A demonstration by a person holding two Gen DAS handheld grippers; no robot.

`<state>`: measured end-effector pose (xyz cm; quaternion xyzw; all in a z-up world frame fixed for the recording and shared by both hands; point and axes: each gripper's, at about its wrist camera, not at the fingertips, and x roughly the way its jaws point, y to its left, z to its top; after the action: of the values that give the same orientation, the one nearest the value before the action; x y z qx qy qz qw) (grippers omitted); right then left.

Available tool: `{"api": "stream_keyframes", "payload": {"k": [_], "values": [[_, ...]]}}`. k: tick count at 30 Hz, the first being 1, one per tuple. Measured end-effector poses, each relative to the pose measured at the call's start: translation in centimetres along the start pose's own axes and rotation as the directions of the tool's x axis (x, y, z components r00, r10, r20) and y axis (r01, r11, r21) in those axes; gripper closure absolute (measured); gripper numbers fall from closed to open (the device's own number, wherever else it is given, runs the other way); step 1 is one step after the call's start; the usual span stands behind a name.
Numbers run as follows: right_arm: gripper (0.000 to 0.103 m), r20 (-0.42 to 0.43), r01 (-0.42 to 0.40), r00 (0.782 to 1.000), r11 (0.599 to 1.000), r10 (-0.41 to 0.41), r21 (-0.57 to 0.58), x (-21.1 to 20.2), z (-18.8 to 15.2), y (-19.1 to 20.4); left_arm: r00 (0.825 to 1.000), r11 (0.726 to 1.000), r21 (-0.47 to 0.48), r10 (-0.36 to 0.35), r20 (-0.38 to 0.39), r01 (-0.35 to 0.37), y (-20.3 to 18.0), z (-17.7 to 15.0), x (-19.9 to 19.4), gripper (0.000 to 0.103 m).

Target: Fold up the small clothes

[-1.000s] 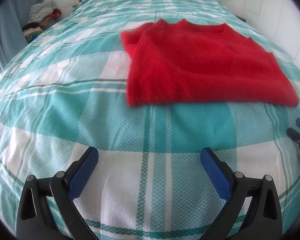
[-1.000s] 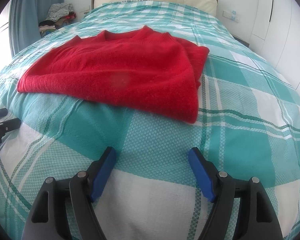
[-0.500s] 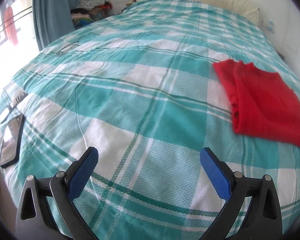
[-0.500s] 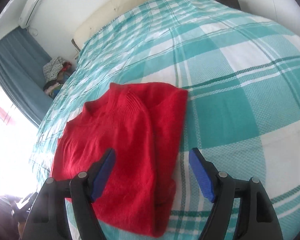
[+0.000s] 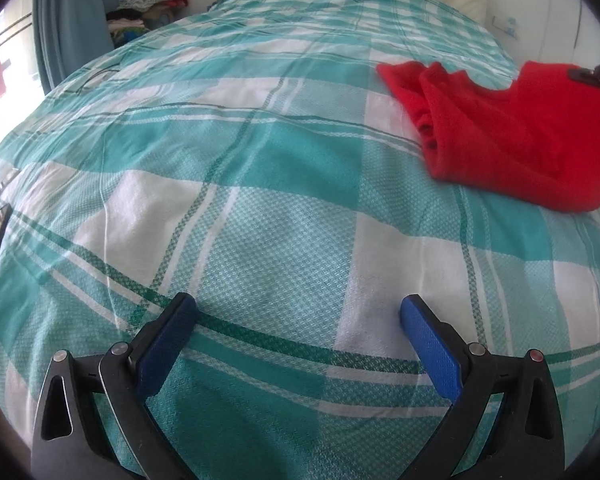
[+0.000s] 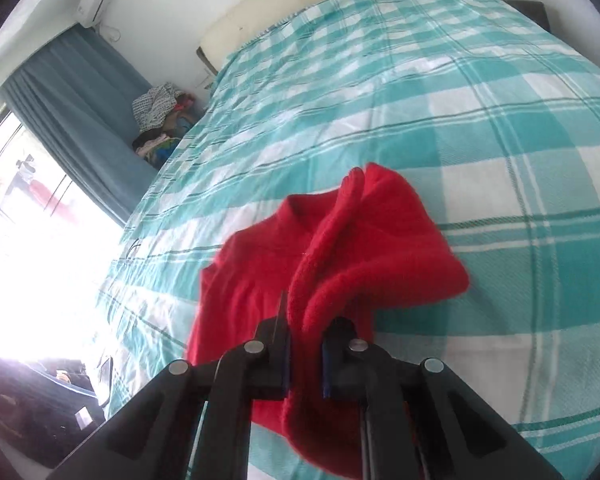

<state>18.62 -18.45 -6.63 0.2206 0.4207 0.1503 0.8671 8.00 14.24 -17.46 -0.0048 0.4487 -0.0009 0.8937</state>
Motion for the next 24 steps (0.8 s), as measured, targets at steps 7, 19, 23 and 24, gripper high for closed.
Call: {"api": "stream_keyframes", "payload": {"k": [7,19,23,24], "values": [[0.092,-0.071,0.043,0.996,0.972,-0.061,-0.230,10.3,-1.5,9.8,0.999,1.000,0.012,-0.006,0.040,0.006,0.0,-0.7,0.2,0.001],[0.029,-0.187,-0.209,0.970,0.929,0.157,-0.306,11.1,-4.6,12.8,0.998,1.000,0.017,-0.013,0.065,0.012,0.0,-1.1,0.4,0.000],[0.033,-0.138,-0.042,0.990,0.964,0.005,-0.264,11.7,-1.3,10.6,0.998,1.000,0.016,-0.014,0.066,0.013,0.0,-1.1,0.4,0.000],[0.044,-0.149,-0.058,0.989,0.963,0.020,-0.261,11.9,-1.5,10.4,0.998,1.000,0.017,-0.014,0.067,0.012,0.0,-1.1,0.4,0.000]]}}
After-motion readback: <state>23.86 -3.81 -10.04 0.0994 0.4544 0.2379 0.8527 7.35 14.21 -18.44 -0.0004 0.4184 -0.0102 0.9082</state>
